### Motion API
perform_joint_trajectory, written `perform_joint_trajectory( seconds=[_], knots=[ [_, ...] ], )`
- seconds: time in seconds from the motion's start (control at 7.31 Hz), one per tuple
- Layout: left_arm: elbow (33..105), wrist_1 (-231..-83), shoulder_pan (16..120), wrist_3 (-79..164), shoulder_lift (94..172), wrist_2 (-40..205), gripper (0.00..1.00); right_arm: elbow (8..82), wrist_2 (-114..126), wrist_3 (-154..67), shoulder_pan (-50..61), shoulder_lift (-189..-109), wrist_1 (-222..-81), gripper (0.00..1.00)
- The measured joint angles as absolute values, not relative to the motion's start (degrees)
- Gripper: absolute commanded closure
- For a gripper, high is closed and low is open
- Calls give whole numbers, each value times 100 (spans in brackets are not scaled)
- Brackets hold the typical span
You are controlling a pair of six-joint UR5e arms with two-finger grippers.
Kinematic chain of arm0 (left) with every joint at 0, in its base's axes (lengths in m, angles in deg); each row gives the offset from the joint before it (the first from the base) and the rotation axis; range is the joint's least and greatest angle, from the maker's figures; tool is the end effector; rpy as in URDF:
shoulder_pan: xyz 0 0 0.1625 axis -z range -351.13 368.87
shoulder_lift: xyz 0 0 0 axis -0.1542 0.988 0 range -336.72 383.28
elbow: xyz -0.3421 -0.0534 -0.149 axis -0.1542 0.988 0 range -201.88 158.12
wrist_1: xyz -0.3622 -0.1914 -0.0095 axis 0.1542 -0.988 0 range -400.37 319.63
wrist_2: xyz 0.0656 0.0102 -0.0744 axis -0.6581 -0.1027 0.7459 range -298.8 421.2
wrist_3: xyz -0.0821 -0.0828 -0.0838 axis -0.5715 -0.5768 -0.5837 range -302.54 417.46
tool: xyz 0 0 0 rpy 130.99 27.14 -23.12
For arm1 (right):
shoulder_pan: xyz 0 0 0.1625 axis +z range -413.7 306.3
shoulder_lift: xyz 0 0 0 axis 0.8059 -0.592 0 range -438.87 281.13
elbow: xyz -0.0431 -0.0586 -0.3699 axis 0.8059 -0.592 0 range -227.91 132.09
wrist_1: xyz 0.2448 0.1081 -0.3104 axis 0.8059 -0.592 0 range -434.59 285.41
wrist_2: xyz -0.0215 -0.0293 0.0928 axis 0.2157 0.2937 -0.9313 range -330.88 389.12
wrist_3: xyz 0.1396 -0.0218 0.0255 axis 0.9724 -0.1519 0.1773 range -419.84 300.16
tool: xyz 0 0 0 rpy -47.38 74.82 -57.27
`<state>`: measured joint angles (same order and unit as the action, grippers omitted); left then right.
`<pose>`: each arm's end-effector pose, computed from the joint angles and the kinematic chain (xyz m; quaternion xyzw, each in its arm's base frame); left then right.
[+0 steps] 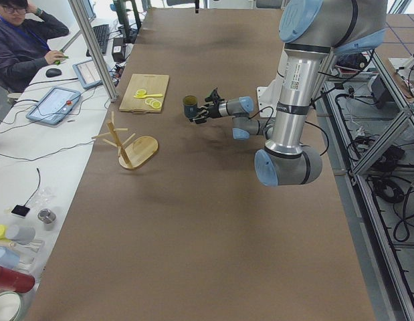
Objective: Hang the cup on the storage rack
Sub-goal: 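Reach the left gripper to the teal mug handle and grasp it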
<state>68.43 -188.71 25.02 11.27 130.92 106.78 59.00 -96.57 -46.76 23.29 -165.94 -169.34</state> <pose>0.5171 -0.3932 0.3298 0.5433 0.3468 -0.0527 0.7628 -0.0667 -0.5085 0.4940 0.0532 -0.3242 -0.0397 0.9437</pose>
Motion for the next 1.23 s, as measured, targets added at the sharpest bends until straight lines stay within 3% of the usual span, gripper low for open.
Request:
perform_joint_trajectory(
  seconds=[0.68,1.1,1.23],
  knots=[
    [6603,-18692,2521,1077,13300,10737,18,5912,-9646,-4652,2329,-16580,-16930,0],
    [6417,-18639,2589,995,13474,10918,42,5915,-9639,-4654,2329,-16580,-16925,0],
    [6380,-18636,2638,987,13479,10981,45,5917,-9639,-4654,2329,-16577,-16925,0]
  ],
)
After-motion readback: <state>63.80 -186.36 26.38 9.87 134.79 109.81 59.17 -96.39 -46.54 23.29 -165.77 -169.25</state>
